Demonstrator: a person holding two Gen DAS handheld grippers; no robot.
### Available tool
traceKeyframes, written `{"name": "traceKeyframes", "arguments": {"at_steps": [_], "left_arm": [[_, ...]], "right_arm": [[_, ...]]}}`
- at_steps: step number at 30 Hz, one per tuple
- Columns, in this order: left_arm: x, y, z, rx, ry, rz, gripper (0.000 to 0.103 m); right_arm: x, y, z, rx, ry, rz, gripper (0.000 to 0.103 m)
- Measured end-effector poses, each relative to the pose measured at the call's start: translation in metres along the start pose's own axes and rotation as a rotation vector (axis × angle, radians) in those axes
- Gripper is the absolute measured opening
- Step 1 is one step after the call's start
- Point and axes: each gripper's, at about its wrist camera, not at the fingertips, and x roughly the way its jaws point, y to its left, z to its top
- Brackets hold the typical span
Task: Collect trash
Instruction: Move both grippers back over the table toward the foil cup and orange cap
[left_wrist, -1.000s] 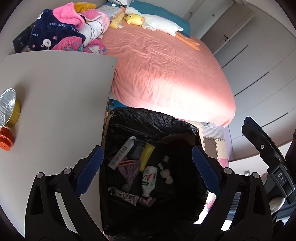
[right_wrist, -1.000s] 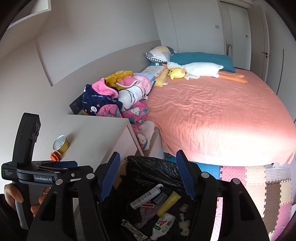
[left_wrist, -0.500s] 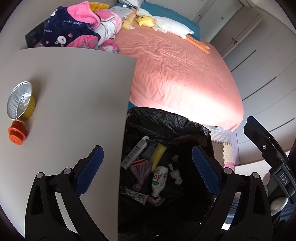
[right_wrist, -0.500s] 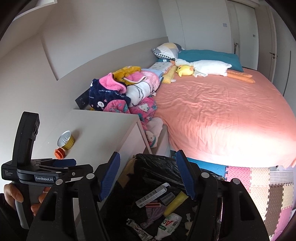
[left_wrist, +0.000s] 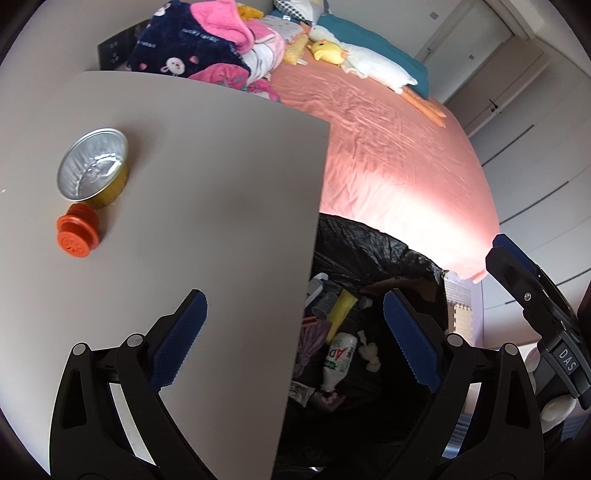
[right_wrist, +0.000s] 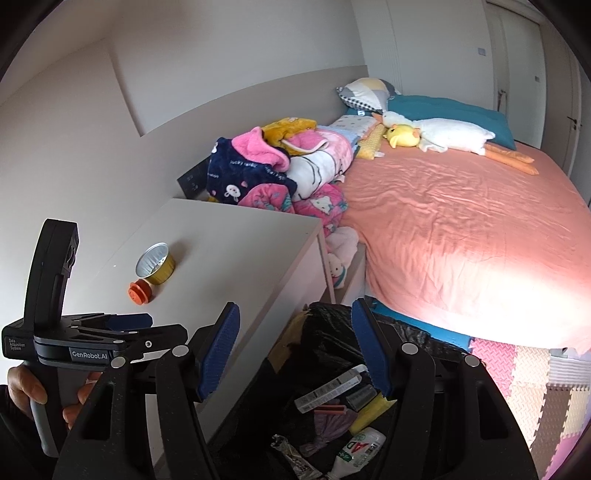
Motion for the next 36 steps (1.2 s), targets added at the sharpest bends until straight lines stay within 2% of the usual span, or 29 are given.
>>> {"name": "traceKeyframes", "arguments": {"at_steps": [15, 16, 18, 20, 36], "left_arm": [[-0.016, 0.056, -0.019, -0.108, -0.027, 0.091, 0.093], [-0.017, 0.060, -0.020, -0.115, -0.027, 0.094, 0.093], [-0.019, 0.066, -0.022, -0.128, -0.027, 0.101, 0.093], [-0.020, 0.074, -0.024, -0.140, -0.028, 0.111, 0.093], [-0.014, 0.119, -0.017, -0.193, -0.057, 0.166, 0.093]], "right_arm": [[0.033, 0.043, 0.001, -0.069, 0.063, 0.071, 0.064], [0.035, 0.046, 0.002, -0.074, 0.068, 0.076, 0.064], [0.039, 0.053, 0.002, -0.079, 0.072, 0.075, 0.072], [0.043, 0.060, 0.003, -0.085, 0.073, 0.083, 0.073], [0.079, 0.095, 0.016, -0.135, 0.111, 0.109, 0.074]]}}
